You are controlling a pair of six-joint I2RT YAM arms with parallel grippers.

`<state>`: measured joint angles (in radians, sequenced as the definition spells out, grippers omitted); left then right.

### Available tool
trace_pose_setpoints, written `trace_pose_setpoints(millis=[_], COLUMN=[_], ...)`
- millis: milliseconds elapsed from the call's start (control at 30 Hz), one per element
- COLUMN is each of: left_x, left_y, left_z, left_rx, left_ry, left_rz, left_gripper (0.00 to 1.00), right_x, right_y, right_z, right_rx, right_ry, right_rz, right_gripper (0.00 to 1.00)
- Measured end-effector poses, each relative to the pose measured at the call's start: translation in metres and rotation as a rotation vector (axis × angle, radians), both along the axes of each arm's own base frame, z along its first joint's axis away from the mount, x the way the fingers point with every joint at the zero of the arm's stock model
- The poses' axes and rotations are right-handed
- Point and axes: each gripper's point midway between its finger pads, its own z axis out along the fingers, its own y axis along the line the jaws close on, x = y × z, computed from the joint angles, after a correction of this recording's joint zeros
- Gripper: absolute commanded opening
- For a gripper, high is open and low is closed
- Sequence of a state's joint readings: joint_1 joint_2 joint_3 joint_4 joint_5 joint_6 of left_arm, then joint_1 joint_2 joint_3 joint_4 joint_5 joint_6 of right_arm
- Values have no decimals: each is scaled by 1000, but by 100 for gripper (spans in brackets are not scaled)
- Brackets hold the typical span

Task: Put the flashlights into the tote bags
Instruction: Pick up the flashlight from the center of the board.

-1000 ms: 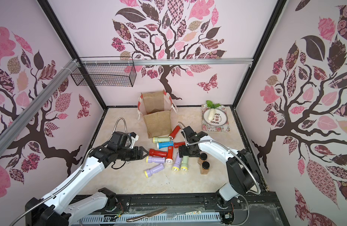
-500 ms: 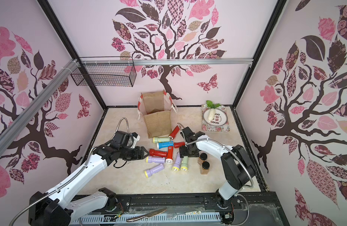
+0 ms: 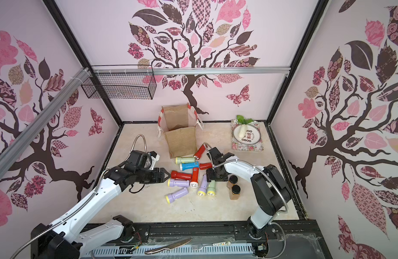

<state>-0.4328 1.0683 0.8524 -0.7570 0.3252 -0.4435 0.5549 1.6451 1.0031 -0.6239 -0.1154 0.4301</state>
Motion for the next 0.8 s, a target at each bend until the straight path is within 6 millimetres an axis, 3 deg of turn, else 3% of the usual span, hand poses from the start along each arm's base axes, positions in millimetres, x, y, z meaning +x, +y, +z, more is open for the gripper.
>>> trace_pose_setpoints(millis=[467,800], left_x=[-4,-4], left_y=[2,3], left_z=[-6,-6], left_rx=[6,8], left_ry=[6,3], left_rz=[3,5], left_gripper=[76,76], right_x=[1,3], right_y=[-1,-1], right_z=[-20,-22], right_rx=[-20,-20], right_ry=[20,14], right_rz=[-15,-20], right_gripper=[56,37])
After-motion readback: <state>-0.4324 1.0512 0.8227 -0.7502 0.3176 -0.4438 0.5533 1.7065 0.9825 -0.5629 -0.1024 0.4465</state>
